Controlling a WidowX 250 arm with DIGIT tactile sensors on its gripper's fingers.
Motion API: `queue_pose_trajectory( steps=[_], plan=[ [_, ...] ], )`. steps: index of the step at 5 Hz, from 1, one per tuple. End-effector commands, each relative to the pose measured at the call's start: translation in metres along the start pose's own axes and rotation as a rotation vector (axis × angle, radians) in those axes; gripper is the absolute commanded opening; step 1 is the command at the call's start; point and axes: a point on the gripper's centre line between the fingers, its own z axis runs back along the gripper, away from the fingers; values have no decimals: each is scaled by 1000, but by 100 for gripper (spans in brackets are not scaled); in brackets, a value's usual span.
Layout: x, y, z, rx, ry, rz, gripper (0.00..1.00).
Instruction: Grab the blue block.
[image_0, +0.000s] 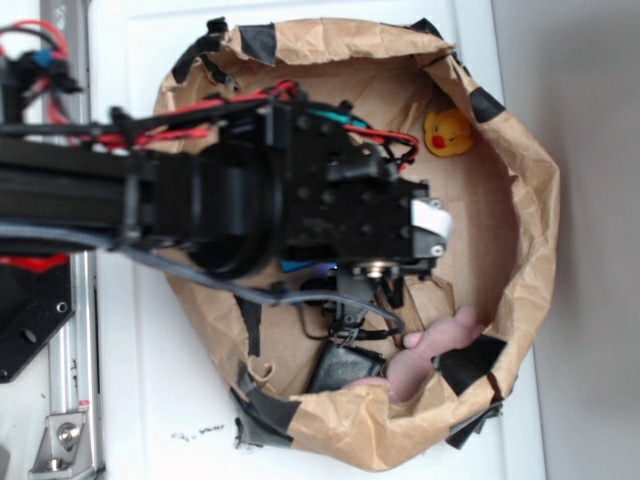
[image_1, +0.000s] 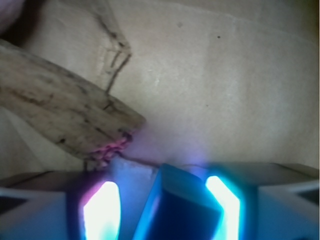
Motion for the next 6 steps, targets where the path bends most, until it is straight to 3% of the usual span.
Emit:
queue_pose_trajectory(
  steps=[1,2,3,5,6],
  plan=[
    [-4,-8,54,-5,-63,-15,0],
    [9,1,104,2,-97,104,0],
    [13,16,152,-6,-69,226,0],
    [-5,39,174,52,-79,259,0],
    [-11,46,166,46,-59,242,0]
  ],
)
